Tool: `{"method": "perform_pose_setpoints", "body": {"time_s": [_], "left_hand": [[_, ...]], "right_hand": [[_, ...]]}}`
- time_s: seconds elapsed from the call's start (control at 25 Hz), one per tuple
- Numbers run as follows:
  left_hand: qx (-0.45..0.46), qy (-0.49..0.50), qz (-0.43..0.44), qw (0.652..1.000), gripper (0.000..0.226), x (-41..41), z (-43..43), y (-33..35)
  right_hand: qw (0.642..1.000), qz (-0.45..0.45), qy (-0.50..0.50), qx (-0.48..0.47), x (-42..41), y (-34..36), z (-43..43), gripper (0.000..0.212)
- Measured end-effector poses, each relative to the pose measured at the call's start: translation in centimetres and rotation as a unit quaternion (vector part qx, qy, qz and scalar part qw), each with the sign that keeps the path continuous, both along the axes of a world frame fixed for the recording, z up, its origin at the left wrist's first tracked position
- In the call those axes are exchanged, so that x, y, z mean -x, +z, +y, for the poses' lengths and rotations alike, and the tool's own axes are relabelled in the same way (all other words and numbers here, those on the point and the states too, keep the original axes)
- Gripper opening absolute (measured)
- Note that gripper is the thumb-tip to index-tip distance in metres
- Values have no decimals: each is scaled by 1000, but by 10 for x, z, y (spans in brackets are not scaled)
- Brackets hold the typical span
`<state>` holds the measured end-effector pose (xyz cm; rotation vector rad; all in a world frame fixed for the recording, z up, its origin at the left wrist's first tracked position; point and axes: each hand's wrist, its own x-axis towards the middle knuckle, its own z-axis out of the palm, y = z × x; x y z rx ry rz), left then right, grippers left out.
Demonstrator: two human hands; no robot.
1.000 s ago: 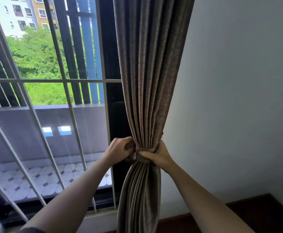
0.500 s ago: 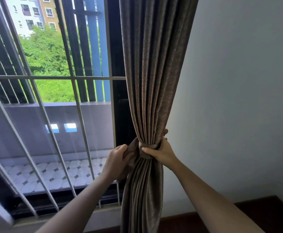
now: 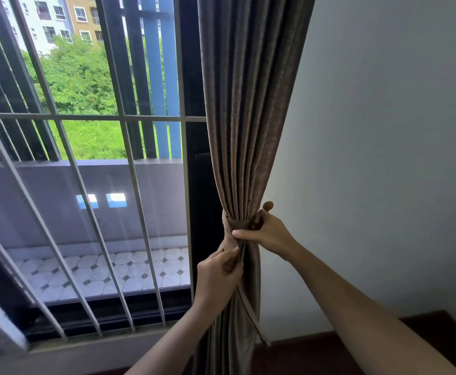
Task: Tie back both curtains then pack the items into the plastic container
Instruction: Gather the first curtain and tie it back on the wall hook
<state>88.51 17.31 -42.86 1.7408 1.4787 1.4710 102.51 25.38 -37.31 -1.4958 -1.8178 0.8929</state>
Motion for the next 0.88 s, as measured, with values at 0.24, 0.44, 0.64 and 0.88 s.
{"method": "perform_pose_setpoints", "body": {"time_s": [0.24,0.44,0.64,0.88], "left_hand": [[-10,-53,-2,999,34,-7,8,-18],[-40,-65,-4,997,35,14,15,-19],[13,33,-96,995,41,21,58,49],[85,-14,-2,996,96,-12,91,85]], "right_hand": [[990,-72,67,-97,-5,2,-6,22],[988,-66,94,-106,-11,3,0,16],[975,-58,127,-171,-18,-22,10,14],[979,73,53,-183,-8,-46,3,26]]}}
